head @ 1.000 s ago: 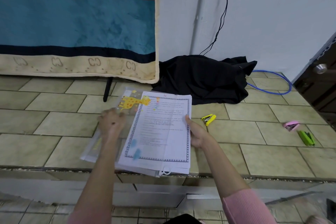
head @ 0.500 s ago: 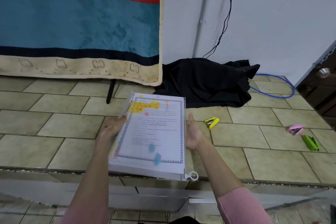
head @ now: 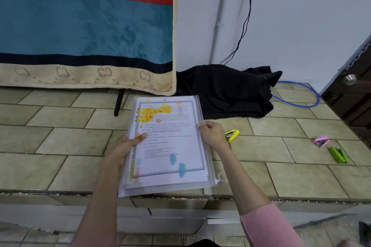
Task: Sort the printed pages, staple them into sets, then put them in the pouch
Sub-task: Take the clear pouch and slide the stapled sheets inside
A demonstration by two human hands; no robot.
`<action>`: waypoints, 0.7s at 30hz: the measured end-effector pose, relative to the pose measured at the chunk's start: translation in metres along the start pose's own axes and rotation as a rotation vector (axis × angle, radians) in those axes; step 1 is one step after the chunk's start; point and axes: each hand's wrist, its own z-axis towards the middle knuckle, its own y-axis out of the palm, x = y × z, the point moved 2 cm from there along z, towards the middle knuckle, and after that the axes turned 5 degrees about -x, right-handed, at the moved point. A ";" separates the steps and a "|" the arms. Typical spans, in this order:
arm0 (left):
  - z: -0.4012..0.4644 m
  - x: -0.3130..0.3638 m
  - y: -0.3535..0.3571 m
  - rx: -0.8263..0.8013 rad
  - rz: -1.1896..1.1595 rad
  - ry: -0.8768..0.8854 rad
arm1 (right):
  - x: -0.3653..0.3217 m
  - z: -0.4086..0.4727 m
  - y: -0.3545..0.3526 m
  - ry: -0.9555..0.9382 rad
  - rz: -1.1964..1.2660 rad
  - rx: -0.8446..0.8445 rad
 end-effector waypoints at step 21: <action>0.018 0.091 0.134 0.081 0.918 0.675 | -0.011 -0.032 -0.031 -0.061 0.219 -0.164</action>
